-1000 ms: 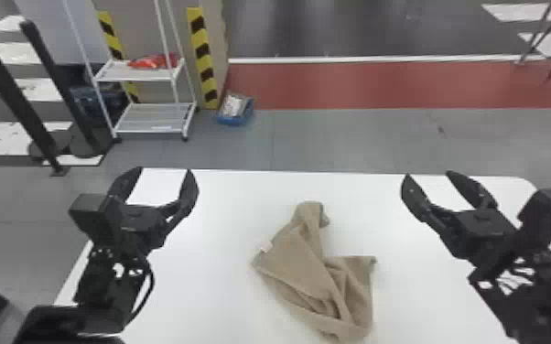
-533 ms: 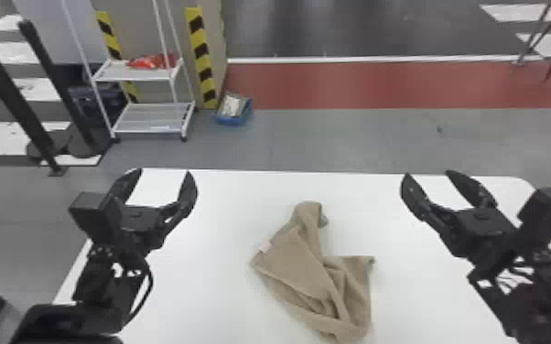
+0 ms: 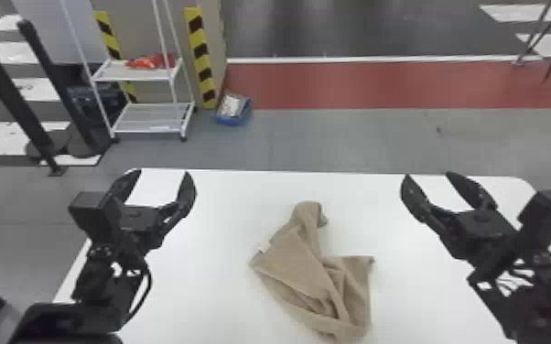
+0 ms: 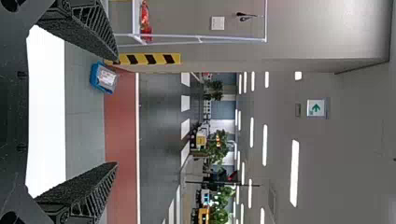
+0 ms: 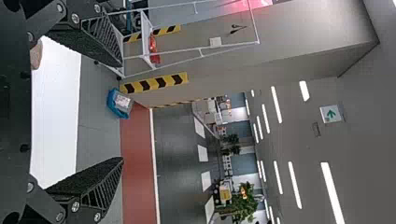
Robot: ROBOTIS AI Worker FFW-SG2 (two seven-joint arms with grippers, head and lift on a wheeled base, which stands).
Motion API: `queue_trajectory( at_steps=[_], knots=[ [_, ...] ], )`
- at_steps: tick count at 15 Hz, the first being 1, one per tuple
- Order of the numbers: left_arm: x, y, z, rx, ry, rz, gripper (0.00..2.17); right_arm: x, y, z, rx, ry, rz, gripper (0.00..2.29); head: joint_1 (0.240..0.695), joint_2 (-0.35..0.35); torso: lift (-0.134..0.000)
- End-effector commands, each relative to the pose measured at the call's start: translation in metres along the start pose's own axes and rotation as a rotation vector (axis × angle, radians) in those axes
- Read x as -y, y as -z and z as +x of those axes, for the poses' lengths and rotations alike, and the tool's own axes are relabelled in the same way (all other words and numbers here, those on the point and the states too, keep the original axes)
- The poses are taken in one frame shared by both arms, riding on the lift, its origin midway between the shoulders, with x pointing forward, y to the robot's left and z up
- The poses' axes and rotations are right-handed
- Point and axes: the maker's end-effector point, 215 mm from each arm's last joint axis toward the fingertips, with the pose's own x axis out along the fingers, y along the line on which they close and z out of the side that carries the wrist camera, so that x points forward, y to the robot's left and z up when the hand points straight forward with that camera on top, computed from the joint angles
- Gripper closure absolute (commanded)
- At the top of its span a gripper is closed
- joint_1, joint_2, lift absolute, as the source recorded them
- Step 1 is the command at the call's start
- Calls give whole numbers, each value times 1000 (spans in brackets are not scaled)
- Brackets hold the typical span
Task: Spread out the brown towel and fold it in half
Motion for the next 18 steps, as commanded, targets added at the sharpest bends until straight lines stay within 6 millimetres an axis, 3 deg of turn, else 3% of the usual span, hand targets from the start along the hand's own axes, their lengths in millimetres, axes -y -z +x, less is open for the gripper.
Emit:
queue_trajectory(
  at_steps=[1, 8, 13, 18],
  knots=[
    [-2, 0, 1, 0, -4, 0, 87, 1, 3, 0, -1, 2, 0, 191, 695, 58, 0],
    [-7, -6, -1, 20, -12, 1, 87, 1, 4, 1, -6, 4, -4, 191, 695, 65, 0],
    [-8, -4, -1, 17, -13, 0, 87, 10, 50, 0, -95, 7, 13, 346, 695, 62, 0],
    [-3, 0, -2, 10, -4, -1, 87, -13, 124, 2, -224, -47, 15, 346, 695, 81, 0]
  ],
)
